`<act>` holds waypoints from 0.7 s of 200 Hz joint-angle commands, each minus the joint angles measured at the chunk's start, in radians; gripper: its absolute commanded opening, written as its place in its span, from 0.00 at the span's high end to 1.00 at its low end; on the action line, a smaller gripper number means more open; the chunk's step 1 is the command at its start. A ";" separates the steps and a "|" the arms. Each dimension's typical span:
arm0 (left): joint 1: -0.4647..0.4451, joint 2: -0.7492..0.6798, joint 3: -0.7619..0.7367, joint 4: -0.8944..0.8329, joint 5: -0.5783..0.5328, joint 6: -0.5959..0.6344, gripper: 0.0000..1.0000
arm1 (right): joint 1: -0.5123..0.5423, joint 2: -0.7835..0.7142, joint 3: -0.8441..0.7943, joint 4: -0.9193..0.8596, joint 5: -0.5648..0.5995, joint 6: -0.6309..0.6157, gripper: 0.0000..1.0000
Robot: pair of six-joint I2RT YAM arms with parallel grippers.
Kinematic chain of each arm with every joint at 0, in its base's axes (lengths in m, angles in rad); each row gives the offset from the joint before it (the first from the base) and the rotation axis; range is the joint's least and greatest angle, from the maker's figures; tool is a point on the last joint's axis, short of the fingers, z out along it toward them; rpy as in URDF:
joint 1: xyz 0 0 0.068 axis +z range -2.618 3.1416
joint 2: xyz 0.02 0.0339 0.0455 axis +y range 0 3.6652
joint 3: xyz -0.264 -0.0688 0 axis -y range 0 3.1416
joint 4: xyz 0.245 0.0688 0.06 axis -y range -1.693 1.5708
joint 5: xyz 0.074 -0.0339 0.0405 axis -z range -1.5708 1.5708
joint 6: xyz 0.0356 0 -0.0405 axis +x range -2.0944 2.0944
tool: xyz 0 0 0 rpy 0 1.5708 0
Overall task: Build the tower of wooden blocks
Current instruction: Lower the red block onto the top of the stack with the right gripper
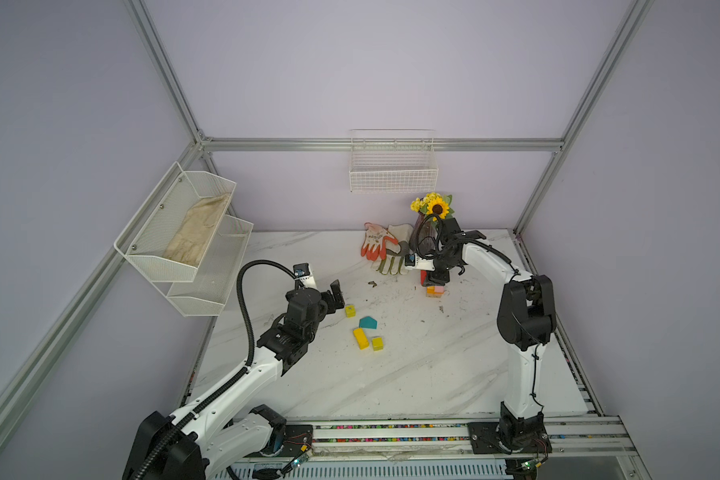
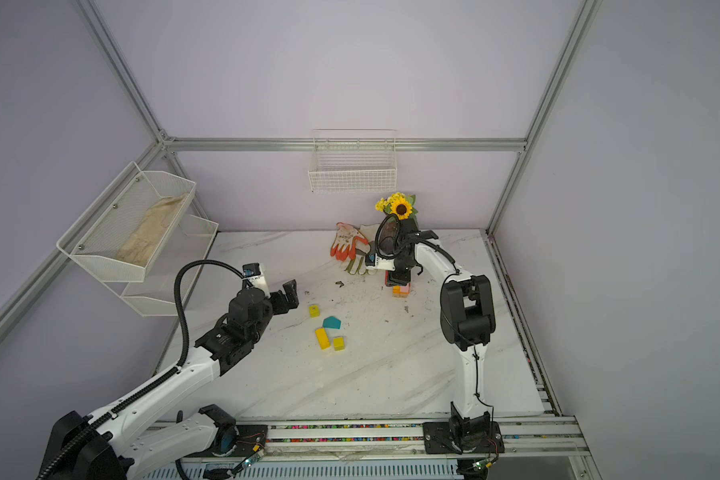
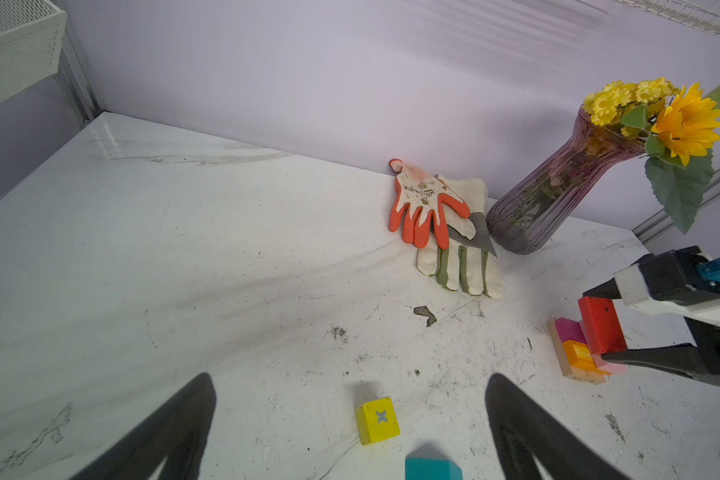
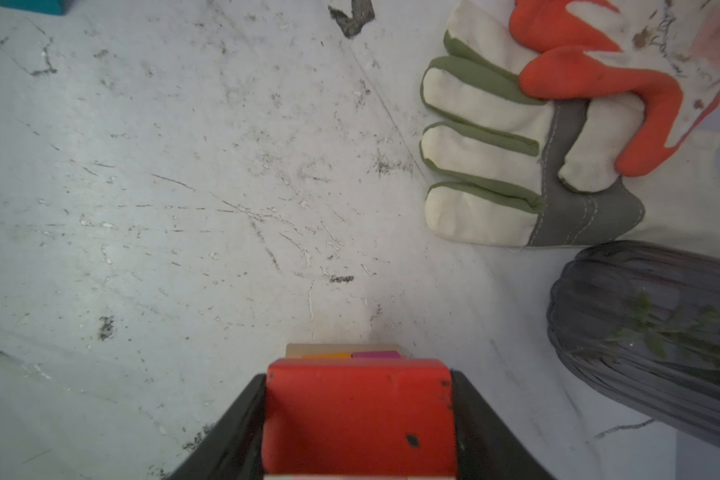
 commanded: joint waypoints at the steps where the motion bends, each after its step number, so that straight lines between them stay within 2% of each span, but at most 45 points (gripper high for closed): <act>1: 0.003 -0.010 0.001 0.035 -0.011 0.014 0.00 | -0.007 0.014 0.034 -0.048 -0.019 -0.002 1.00; 140: 0.003 0.007 0.006 0.035 -0.003 0.015 0.00 | -0.038 0.080 0.056 -0.074 -0.041 0.005 1.00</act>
